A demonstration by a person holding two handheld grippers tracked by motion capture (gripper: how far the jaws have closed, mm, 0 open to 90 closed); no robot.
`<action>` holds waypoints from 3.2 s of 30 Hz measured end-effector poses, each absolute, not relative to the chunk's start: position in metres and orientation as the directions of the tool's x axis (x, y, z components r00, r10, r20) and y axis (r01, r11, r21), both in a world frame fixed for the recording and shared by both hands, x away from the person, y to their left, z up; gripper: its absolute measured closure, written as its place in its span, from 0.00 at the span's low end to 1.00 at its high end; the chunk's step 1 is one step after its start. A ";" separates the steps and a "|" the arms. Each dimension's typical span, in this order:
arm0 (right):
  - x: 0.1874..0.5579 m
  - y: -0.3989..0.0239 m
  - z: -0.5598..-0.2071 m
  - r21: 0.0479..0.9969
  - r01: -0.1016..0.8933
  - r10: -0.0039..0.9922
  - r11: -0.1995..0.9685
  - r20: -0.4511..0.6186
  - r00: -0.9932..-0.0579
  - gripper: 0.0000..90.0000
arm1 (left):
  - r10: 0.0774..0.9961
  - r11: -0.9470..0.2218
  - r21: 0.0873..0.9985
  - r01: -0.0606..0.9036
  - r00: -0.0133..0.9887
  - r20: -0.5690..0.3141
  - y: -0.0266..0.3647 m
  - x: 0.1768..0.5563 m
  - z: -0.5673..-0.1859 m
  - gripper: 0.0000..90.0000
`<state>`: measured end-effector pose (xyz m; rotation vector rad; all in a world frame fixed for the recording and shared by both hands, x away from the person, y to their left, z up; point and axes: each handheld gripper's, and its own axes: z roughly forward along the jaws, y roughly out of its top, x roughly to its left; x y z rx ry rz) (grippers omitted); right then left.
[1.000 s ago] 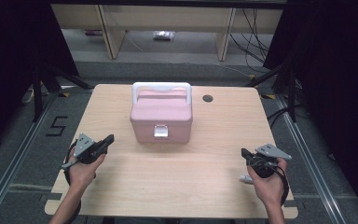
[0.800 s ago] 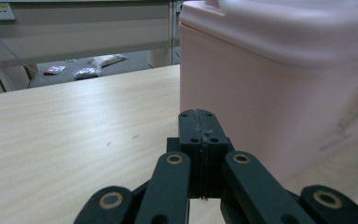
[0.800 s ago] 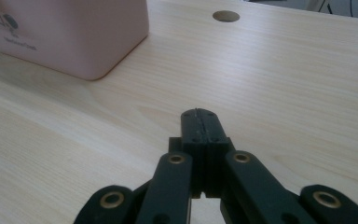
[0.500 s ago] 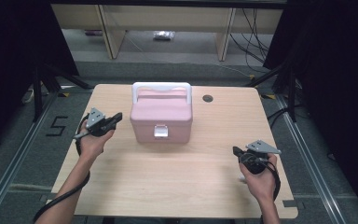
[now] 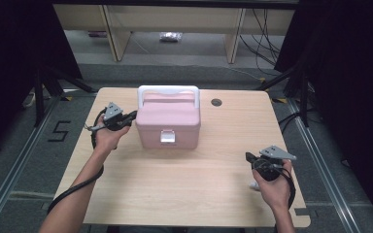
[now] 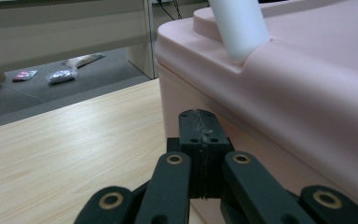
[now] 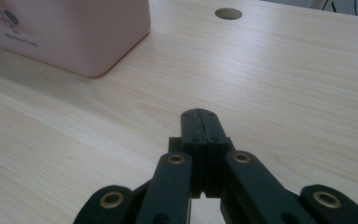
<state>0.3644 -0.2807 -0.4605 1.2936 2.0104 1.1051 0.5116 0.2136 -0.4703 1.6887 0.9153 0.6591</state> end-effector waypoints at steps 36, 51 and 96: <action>0.366 -0.303 -0.452 0.834 0.511 0.928 0.206 -0.001 -0.372 1.00 | 0.736 -0.270 0.947 0.173 0.672 0.087 0.127 0.515 -0.457 1.00; 0.368 -0.316 -0.451 0.830 0.538 0.949 0.150 0.032 -0.314 1.00 | 0.707 -0.294 0.942 0.162 0.700 0.100 0.080 0.522 -0.454 1.00; 0.461 -0.335 -0.437 0.798 0.587 0.965 0.134 0.030 -0.261 1.00 | 0.658 -0.325 0.917 0.230 0.752 0.044 0.025 0.514 -0.470 0.99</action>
